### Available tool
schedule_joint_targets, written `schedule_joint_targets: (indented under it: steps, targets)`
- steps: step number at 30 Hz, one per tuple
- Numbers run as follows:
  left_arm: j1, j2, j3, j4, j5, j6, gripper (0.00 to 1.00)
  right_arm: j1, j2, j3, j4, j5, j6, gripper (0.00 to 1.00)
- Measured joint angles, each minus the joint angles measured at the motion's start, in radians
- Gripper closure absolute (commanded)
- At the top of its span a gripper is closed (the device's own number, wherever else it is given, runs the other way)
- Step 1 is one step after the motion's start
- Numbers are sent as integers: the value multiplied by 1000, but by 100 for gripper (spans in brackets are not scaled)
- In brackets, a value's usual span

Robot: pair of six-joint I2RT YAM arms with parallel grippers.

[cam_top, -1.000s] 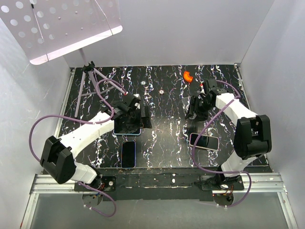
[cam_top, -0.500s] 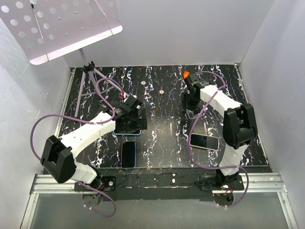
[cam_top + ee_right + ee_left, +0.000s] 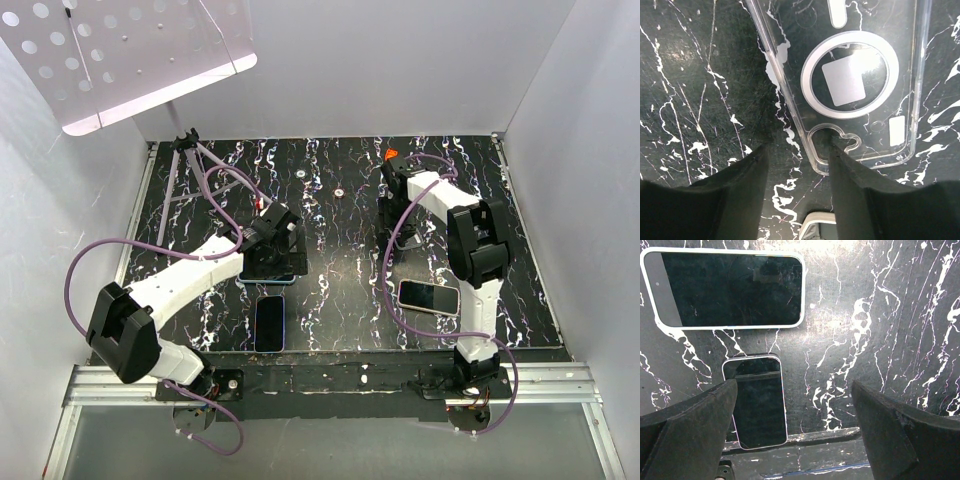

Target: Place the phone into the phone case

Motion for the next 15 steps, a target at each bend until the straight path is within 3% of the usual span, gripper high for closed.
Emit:
schedule_joint_targets:
  steps: [15]
  targets:
    - [0, 0, -19, -3, 0, -6, 2, -10, -68, -139, 10, -203, 8, 53]
